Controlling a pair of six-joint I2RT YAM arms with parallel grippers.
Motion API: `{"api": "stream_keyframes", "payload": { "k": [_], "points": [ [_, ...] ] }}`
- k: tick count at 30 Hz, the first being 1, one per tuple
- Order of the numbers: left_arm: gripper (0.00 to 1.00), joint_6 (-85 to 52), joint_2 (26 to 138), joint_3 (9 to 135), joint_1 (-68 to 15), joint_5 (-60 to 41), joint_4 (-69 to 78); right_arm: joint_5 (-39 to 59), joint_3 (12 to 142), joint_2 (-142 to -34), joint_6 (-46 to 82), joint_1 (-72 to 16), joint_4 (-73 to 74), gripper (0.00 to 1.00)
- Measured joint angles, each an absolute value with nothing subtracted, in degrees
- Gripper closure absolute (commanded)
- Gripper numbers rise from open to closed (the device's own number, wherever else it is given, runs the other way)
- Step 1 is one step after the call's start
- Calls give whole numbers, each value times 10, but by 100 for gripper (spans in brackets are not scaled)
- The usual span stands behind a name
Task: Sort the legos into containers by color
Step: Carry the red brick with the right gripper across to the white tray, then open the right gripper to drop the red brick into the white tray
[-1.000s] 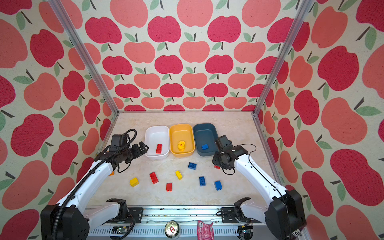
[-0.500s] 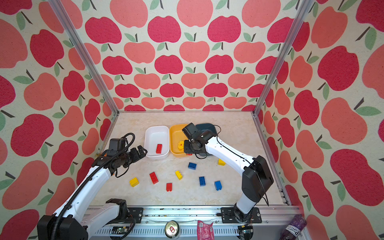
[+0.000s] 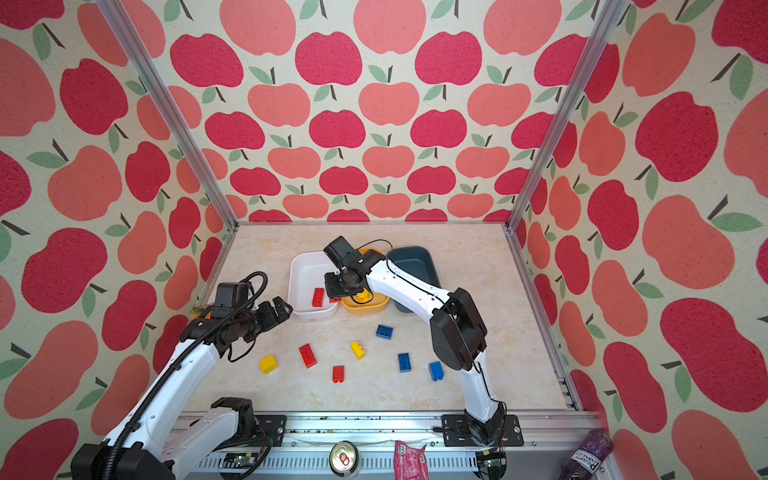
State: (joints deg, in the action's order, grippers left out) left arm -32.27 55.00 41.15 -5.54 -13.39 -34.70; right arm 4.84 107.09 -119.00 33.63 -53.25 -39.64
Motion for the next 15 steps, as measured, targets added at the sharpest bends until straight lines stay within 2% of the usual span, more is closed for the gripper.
{"api": "stream_keyframes", "payload": {
  "k": [12,15],
  "points": [
    [1,-323,551,411,-54,-134,-350,72,1220,-1340,326,-533,-402,71],
    [1,-323,551,411,-52,-133,-352,71,1248,-1364,326,-533,-411,65]
  ]
}}
